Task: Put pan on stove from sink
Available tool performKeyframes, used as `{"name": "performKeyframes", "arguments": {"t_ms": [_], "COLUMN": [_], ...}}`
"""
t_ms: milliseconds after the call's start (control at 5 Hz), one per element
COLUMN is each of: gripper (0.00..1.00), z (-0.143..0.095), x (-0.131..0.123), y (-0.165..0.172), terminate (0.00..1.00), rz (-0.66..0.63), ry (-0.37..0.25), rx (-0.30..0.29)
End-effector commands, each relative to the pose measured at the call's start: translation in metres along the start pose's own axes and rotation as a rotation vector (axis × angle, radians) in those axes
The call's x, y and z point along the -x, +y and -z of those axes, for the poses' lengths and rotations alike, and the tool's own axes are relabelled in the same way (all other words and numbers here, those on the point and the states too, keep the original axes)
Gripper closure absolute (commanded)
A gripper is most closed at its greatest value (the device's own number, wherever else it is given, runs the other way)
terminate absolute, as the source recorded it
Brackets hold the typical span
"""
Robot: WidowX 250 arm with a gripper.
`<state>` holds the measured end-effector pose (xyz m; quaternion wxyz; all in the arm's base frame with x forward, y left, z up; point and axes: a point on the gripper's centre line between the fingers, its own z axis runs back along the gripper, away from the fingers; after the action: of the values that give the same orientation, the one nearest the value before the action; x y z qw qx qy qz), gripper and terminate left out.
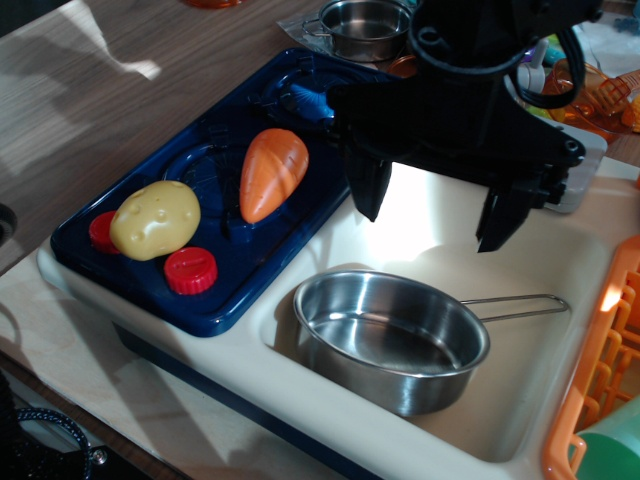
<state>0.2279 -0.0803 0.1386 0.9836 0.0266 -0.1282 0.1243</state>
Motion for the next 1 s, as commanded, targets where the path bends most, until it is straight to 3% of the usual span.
{"name": "performKeyframes", "arguments": {"t_ms": [0, 200, 400, 800], "gripper": [0.0, 0.0, 0.0, 0.0], "z": [0.0, -0.002, -0.004, 0.0], "x": [0.0, 0.008, 0.018, 0.039], "y": [0.0, 0.0, -0.006, -0.019], "terminate": [0.0, 0.0, 0.0, 0.0], "rz": [0.0, 0.161, 0.255, 0.34], "ry": [0.0, 0.014, 0.006, -0.027], "rx": [0.0, 0.074, 0.109, 0.181]}}
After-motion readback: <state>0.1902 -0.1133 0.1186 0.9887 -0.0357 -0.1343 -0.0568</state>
